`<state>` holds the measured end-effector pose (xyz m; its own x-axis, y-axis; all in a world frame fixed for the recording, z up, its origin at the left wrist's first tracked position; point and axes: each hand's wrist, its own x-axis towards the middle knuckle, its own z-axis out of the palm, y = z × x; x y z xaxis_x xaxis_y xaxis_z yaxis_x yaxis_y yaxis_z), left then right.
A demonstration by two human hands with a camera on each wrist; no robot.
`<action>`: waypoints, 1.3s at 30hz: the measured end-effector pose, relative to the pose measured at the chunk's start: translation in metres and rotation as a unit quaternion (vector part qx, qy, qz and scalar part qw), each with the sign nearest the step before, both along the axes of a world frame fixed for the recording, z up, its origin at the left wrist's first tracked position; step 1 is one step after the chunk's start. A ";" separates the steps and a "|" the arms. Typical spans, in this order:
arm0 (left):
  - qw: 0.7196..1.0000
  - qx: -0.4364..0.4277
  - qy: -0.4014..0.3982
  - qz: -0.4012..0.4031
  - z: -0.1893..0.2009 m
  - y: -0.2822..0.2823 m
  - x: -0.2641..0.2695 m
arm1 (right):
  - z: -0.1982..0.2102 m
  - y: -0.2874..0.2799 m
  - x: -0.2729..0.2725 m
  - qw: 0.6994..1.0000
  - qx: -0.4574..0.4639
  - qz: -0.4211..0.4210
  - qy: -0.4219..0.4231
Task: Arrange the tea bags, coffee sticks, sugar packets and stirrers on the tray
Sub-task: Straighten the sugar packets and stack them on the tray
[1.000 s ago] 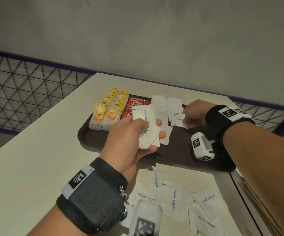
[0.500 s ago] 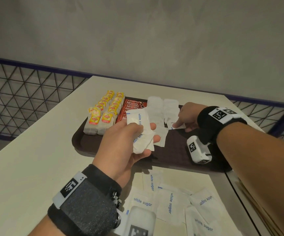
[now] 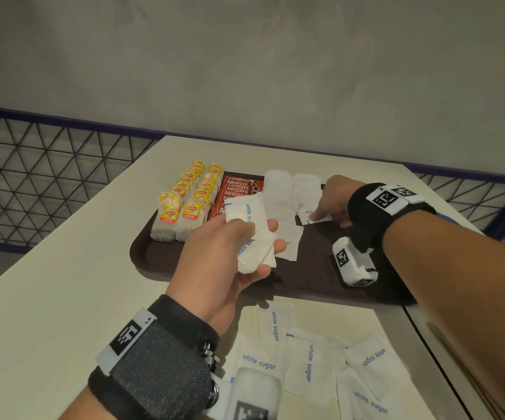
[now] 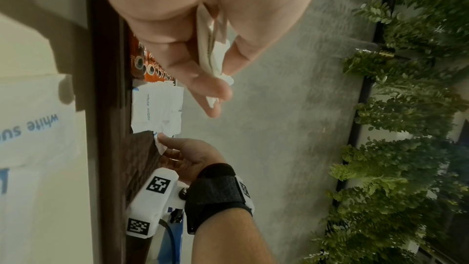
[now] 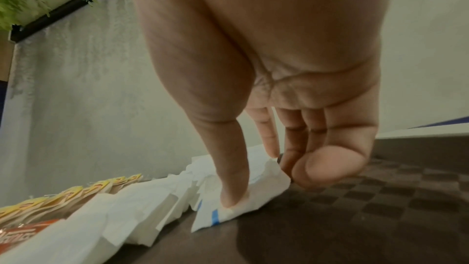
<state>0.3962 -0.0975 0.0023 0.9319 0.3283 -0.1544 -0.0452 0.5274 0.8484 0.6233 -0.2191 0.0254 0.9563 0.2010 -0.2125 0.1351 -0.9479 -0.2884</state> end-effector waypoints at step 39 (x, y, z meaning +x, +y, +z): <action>0.991 0.005 -0.059 -0.123 -0.002 -0.018 -0.006 | 0.004 -0.066 -0.165 0.711 0.679 -0.066 0.170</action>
